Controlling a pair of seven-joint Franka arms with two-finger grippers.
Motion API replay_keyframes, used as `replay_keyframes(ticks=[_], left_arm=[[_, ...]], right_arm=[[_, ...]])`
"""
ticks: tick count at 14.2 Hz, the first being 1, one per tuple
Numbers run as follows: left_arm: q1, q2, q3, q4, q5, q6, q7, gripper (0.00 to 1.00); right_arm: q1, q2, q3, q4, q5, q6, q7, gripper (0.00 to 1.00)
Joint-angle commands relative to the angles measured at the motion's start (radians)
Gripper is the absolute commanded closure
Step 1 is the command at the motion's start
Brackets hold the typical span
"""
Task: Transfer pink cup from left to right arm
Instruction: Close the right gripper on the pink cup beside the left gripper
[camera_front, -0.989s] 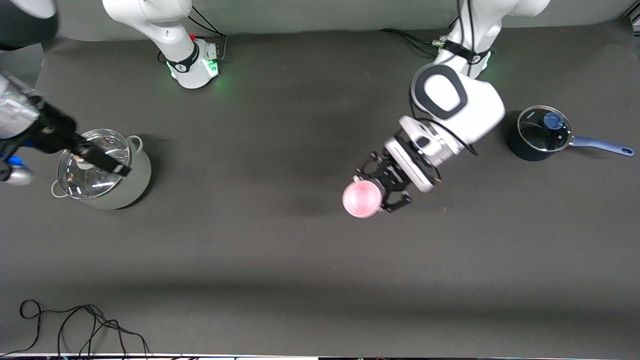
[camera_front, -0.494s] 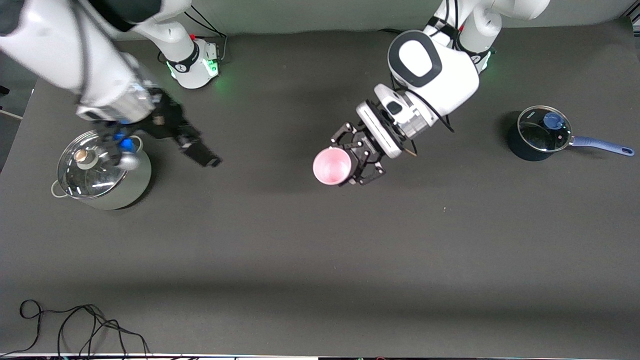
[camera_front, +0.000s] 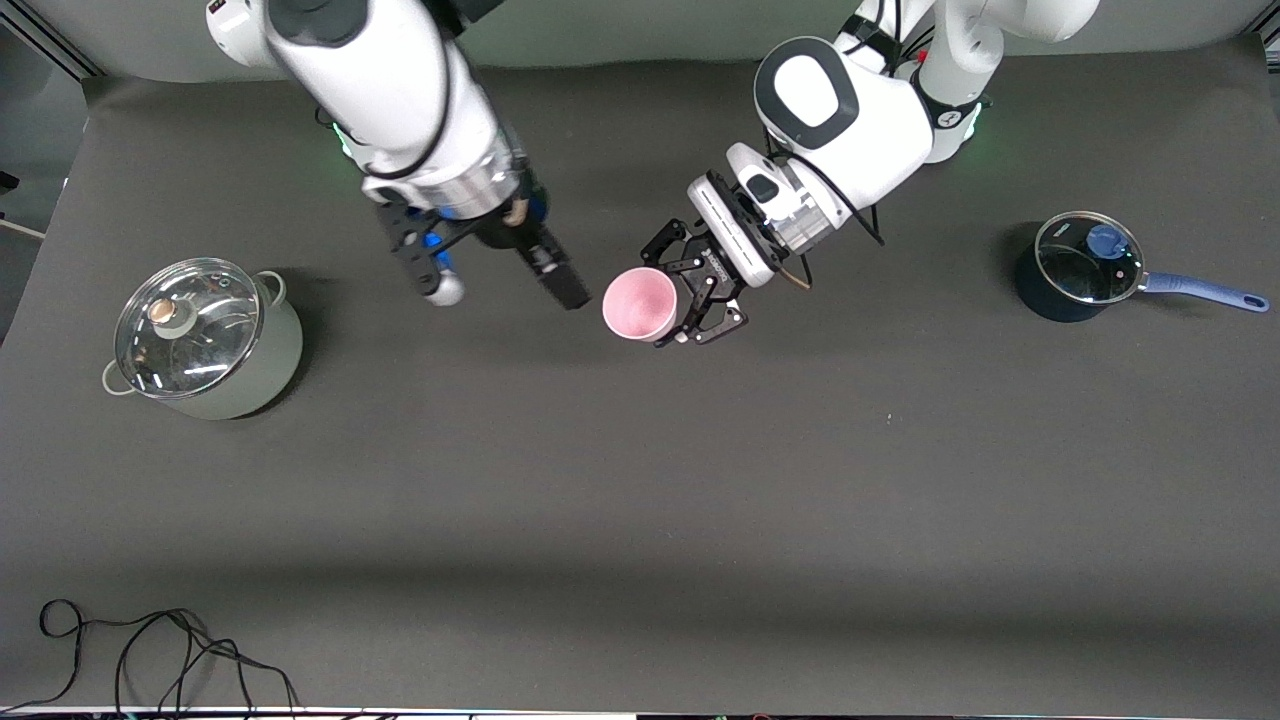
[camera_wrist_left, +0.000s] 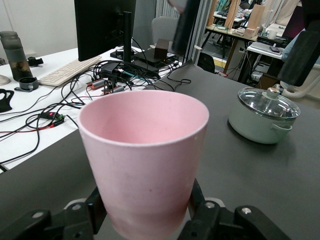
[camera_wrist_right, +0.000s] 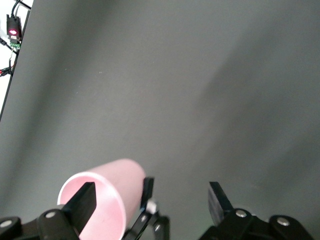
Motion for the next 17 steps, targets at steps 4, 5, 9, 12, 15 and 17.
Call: replay_keyframes(ticks=[4, 5, 9, 12, 15, 17], left_arm=[[-0.023, -0.022, 0.014, -0.022, -0.030, 0.015, 0.000, 0.56], [-0.023, -0.022, 0.014, -0.022, -0.030, 0.015, 0.000, 0.56], [-0.023, -0.021, 0.014, -0.020, -0.036, 0.015, 0.000, 0.56], [-0.021, -0.021, 0.014, -0.020, -0.036, 0.015, 0.000, 0.54], [-0.021, -0.021, 0.014, -0.020, -0.038, 0.015, 0.000, 0.53], [-0.020, -0.019, 0.016, -0.020, -0.038, 0.015, 0.000, 0.51]], right_arm=[[0.042, 0.064, -0.009, 0.062, -0.011, -0.004, 0.033, 0.01], [0.048, 0.070, -0.009, 0.061, -0.011, 0.012, 0.033, 0.01], [0.059, 0.101, -0.009, 0.062, -0.007, 0.049, 0.036, 0.13], [0.059, 0.099, -0.011, 0.062, -0.005, 0.049, 0.035, 1.00], [0.059, 0.099, -0.011, 0.061, -0.008, 0.049, 0.030, 1.00], [0.059, 0.099, -0.011, 0.061, -0.011, 0.049, 0.021, 1.00]])
